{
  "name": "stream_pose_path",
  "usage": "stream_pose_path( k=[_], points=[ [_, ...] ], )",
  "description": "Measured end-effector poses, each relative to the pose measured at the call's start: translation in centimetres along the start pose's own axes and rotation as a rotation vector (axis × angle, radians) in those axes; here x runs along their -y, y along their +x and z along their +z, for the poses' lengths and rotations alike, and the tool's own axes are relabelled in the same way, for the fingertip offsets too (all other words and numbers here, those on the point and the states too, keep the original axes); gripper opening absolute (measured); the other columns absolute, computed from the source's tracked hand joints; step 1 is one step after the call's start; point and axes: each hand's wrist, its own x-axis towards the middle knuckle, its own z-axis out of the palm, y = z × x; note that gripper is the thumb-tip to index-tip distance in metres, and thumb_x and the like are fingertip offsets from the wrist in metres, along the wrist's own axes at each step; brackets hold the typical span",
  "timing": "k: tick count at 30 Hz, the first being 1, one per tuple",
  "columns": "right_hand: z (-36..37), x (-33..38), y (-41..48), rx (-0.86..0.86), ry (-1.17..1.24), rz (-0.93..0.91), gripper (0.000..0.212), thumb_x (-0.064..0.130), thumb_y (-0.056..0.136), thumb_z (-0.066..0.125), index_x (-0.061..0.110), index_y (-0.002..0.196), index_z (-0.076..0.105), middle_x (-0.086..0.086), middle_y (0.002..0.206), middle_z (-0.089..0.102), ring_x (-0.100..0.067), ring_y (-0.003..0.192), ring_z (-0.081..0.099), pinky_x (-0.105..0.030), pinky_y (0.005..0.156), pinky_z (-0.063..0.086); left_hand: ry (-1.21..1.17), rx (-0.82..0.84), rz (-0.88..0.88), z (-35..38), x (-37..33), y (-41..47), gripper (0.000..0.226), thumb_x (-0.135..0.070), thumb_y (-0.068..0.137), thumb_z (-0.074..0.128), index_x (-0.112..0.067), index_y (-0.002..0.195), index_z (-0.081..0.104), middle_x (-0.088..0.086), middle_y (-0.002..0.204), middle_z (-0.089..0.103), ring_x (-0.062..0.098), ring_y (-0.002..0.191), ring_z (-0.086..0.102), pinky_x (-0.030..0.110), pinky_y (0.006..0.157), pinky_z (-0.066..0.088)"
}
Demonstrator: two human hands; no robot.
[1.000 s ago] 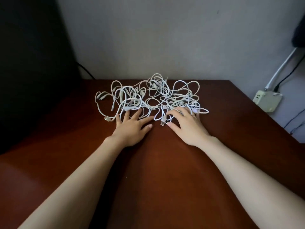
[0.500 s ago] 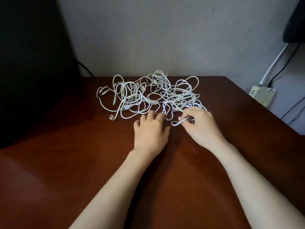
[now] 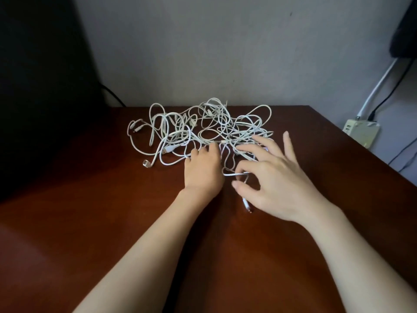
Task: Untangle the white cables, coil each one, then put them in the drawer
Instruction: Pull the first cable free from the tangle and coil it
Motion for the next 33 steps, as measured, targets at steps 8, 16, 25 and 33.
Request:
stream_pose_path(
  k=[8,16,25,33],
  points=[
    [2.4,-0.4,1.0,-0.295,0.042,-0.107,0.023,0.037,0.074,0.065,0.023,0.057,0.07,0.007,0.094,0.071,-0.02,0.109,0.056,-0.048,0.113,0.017,-0.914,-0.194,-0.139,-2.3,2.2,-2.3,0.019,-0.02,0.095,0.057,-0.014,0.108,0.07,-0.003,0.093,0.071,0.016,0.088,0.064,0.034,0.085,0.051],
    [2.2,0.0,1.1,-0.39,0.232,0.029,0.038,0.043,0.088,0.045,0.019,0.109,0.065,0.01,0.101,0.067,-0.017,0.101,0.059,-0.025,0.089,0.032,-1.502,-0.081,-0.028,-5.1,2.5,-4.1,0.015,-0.012,0.092,0.058,-0.016,0.101,0.069,-0.008,0.077,0.06,0.009,0.079,0.052,0.026,0.078,0.039],
    [2.9,1.4,1.1,-0.226,0.827,0.078,0.057,0.007,0.093,0.056,0.04,0.136,0.039,0.01,0.115,0.062,-0.001,0.098,0.061,-0.011,0.083,0.046,-1.638,0.227,0.347,-6.8,1.4,-5.2,0.02,-0.01,0.087,0.052,-0.015,0.096,0.069,-0.007,0.082,0.064,0.007,0.078,0.057,0.021,0.074,0.047],
    [3.9,1.3,1.4,-0.171,0.822,0.02,0.016,0.019,0.082,0.055,0.034,0.084,0.052,0.024,0.074,0.063,0.012,0.074,0.057,-0.016,0.083,0.047,-1.803,0.571,0.449,-7.5,1.6,-5.3,0.019,-0.023,0.079,0.068,-0.012,0.094,0.068,-0.003,0.084,0.059,0.011,0.082,0.056,0.028,0.083,0.048]
  ],
)
